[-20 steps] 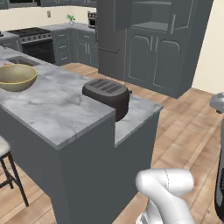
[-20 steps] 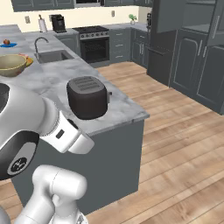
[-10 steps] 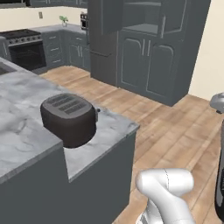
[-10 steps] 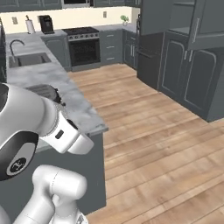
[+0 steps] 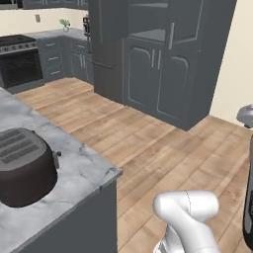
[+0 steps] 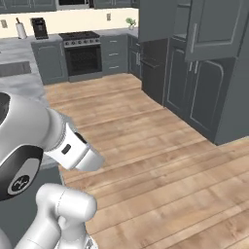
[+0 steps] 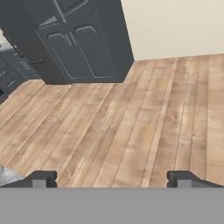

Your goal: Take the smaller bowl and place it next to the appetizer plate on the dining counter , and place the larger bowl next to the plate with cooked food.

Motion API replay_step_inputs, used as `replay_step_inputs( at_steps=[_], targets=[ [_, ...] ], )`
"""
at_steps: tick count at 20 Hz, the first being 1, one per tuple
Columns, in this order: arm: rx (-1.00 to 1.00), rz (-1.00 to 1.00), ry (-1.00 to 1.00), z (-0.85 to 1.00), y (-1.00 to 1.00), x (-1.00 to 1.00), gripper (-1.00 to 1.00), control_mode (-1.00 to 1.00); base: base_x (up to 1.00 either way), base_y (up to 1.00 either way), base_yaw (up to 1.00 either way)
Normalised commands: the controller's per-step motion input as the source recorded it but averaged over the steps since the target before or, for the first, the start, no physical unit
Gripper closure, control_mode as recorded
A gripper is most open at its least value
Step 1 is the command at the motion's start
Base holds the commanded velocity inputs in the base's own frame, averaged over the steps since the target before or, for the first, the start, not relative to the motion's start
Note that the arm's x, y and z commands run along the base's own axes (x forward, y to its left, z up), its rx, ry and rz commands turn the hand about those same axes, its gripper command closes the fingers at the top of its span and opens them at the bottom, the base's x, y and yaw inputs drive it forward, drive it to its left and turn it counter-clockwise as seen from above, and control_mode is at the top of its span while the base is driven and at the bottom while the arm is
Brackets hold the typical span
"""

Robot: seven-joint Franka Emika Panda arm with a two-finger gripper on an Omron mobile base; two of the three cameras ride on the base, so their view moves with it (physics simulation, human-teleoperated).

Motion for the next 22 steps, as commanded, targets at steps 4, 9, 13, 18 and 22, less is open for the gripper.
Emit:
replay_step_inputs(
  at_steps=[4,9,13,18,22],
  targets=[
    [0.00,0.00,0.00,0.00,0.00,0.00,-1.00,1.00,1.00,-0.94,0.18],
    [0.00,0.00,0.00,0.00,0.00,0.00,-1.00,1.00,1.00,-0.80,0.21],
    [0.00,0.00,0.00,0.00,0.00,0.00,-1.00,1.00,1.00,-0.12,0.06],
    [0.00,0.00,0.00,0.00,0.00,0.00,-1.00,1.00,1.00,0.19,0.00],
    [0.00,0.00,0.00,0.00,0.00,0.00,-1.00,1.00,1.00,-0.81,0.07]
  ],
)
